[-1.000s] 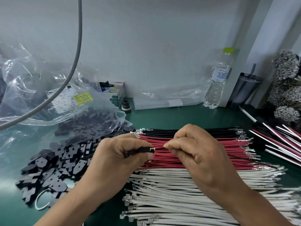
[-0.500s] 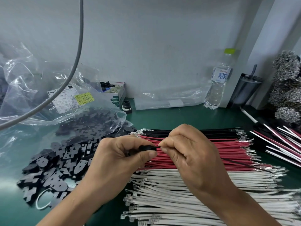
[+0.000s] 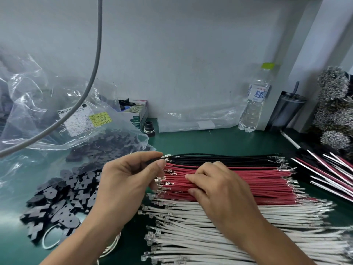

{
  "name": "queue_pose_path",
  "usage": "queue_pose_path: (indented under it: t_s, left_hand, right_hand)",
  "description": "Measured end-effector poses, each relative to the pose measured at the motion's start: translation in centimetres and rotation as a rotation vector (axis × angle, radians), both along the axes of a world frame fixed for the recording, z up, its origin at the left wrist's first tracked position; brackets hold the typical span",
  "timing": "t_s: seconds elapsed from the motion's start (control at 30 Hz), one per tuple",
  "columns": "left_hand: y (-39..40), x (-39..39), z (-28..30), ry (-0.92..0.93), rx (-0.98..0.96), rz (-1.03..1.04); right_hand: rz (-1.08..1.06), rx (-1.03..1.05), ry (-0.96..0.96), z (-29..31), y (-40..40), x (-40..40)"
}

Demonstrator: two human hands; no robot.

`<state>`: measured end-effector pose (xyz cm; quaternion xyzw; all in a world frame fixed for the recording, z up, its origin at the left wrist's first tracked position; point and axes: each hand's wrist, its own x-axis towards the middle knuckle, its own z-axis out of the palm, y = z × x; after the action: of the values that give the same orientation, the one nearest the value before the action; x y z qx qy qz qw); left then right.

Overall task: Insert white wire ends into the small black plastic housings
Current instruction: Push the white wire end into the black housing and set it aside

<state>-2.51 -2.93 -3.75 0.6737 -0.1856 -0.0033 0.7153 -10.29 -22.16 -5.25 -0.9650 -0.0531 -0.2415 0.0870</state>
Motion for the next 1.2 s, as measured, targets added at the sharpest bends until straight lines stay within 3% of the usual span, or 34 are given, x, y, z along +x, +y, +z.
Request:
queue_pose_path:
  t_s: [0.1,0.4,0.57,0.7,0.93,1.2]
  left_hand:
    - [0.0,0.2,0.0,0.033,-0.018,0.015]
    - [0.1,0.4,-0.1,0.028,-0.045,0.049]
    - [0.4,0.7,0.1,0.069,-0.059,0.036]
    - [0.6,0.6,0.3,0.151,-0.074,-0.11]
    - [0.3,0.0,0.7,0.316,-0.132,-0.324]
    - [0.4,0.0,0.9,0.379,-0.145,-0.401]
  right_hand:
    - [-0.011,0.091,0.001,0.1,-0.2,0.4]
    - [0.003,0.003,-0.055,0.2,0.2,0.6]
    - [0.063,0.216,-0.167,0.9,-0.7,-0.1]
    - [0.105,0.359,-0.213,1.6,-0.5,-0.7]
    - [0.115,0.321,-0.325,2.1,0.1,-1.1]
    - [0.1,0.172,-0.392,2.6,0.1,-1.3]
